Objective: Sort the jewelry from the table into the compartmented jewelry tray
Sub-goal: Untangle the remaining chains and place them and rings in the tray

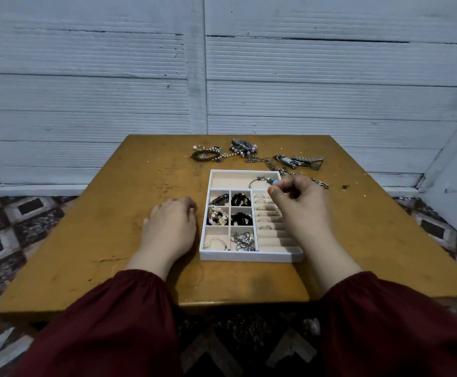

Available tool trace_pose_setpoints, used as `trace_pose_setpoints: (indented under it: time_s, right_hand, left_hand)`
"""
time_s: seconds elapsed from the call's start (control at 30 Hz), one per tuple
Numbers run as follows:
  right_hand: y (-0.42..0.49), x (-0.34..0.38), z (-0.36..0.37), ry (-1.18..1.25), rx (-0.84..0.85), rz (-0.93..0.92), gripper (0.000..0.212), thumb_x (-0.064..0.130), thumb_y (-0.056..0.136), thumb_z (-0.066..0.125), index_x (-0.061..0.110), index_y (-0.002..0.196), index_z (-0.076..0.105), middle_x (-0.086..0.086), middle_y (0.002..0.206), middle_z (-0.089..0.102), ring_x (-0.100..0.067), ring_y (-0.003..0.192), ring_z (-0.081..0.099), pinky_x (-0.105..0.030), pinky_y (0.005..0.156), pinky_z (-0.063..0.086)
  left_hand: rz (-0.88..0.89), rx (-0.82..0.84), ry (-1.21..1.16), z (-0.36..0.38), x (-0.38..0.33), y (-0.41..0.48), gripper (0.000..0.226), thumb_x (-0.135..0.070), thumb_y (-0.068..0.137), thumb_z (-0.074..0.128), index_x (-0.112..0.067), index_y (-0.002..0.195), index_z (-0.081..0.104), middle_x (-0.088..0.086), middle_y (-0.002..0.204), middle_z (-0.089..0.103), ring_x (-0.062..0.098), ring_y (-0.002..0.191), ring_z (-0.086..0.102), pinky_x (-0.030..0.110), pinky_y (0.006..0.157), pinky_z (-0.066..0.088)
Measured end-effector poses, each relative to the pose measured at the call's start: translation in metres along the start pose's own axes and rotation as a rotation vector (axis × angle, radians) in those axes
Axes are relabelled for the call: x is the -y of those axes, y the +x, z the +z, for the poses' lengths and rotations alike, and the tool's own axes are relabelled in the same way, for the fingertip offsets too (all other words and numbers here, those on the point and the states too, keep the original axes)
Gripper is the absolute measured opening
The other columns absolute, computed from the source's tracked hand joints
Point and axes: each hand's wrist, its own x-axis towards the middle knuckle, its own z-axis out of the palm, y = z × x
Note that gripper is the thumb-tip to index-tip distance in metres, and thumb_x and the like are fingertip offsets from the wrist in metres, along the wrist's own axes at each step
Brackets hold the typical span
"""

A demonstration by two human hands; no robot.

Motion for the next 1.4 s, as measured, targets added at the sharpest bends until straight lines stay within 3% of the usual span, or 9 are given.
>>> trace_pose_setpoints:
  time_s: [0.1,0.23,0.53,0.7,0.87,0.93,1.23,1.4]
  right_hand:
    - [0.016,0.014,0.015,-0.145,0.058,-0.102,0.013,0.036,0.081,0.065,0.031,0.070,0.060,0.013,0.082,0.065,-0.019,0.088,0.061,-0.044,0.085,0.050]
    - [0.043,0.031,0.033,-0.281,0.148,-0.195,0.008,0.030,0.083,0.063,0.031,0.075,0.060,0.009,0.091,0.067,-0.024,0.097,0.059,-0.041,0.087,0.048]
    - [0.108,0.028,0.081,-0.444,0.266,-0.232,0.004,0.026,0.084,0.060,0.029,0.085,0.064,0.008,0.095,0.069,-0.024,0.098,0.061,-0.042,0.088,0.049]
    - [0.143,0.023,0.109,-0.494,0.288,-0.183,0.010,0.023,0.083,0.061,0.033,0.079,0.058,0.006,0.101,0.070,-0.024,0.101,0.061,-0.040,0.090,0.048]
    - [0.165,0.011,0.128,-0.481,0.286,-0.142,0.020,0.019,0.082,0.060,0.031,0.068,0.053,0.003,0.099,0.070,-0.026,0.099,0.062,-0.040,0.090,0.048]
    - [0.172,0.006,0.134,-0.472,0.283,-0.132,0.023,0.019,0.082,0.060,0.031,0.065,0.051,0.001,0.096,0.071,-0.027,0.097,0.062,-0.041,0.089,0.048]
    - [0.197,0.012,0.138,-0.551,0.305,-0.173,0.013,0.017,0.087,0.058,0.030,0.083,0.059,0.003,0.097,0.069,-0.023,0.100,0.061,-0.035,0.088,0.047]
    - [0.201,0.015,0.141,-0.602,0.303,-0.203,0.014,0.016,0.087,0.057,0.030,0.085,0.062,0.002,0.101,0.069,-0.023,0.102,0.060,-0.030,0.079,0.043]
  left_hand:
    - [0.039,-0.027,-0.045,0.001,0.000,0.019,0.031,-0.028,0.097,0.041,-0.024,0.123,0.057,0.008,0.124,0.058,0.031,0.117,0.050,0.047,0.096,0.043]
    - [0.081,-0.064,-0.086,-0.002,-0.003,0.044,0.031,-0.021,0.095,0.042,-0.021,0.122,0.057,0.011,0.122,0.058,0.032,0.115,0.051,0.046,0.096,0.043]
    - [0.126,-0.183,-0.212,0.003,-0.001,0.112,0.027,-0.014,0.092,0.049,-0.018,0.117,0.060,0.005,0.114,0.062,0.026,0.107,0.056,0.037,0.092,0.046]
    - [0.099,-0.200,-0.184,0.015,0.006,0.151,0.026,-0.018,0.092,0.053,-0.023,0.116,0.061,0.005,0.111,0.059,0.028,0.108,0.053,0.042,0.093,0.044]
    - [0.137,-0.138,-0.181,0.023,0.011,0.182,0.034,-0.014,0.092,0.057,-0.028,0.122,0.061,0.002,0.104,0.041,0.028,0.113,0.044,0.038,0.103,0.035]
    - [0.124,-0.132,-0.156,0.025,0.010,0.190,0.032,-0.019,0.092,0.057,-0.031,0.122,0.061,0.004,0.110,0.044,0.027,0.116,0.040,0.037,0.102,0.031]
    - [0.214,-0.174,0.015,0.022,0.011,0.207,0.016,-0.035,0.089,0.062,-0.034,0.103,0.069,0.000,0.111,0.050,0.023,0.110,0.039,0.032,0.086,0.027]
    - [0.220,-0.258,-0.213,0.026,0.015,0.215,0.014,-0.029,0.091,0.059,-0.024,0.100,0.068,0.000,0.096,0.050,0.025,0.101,0.045,0.030,0.082,0.031]
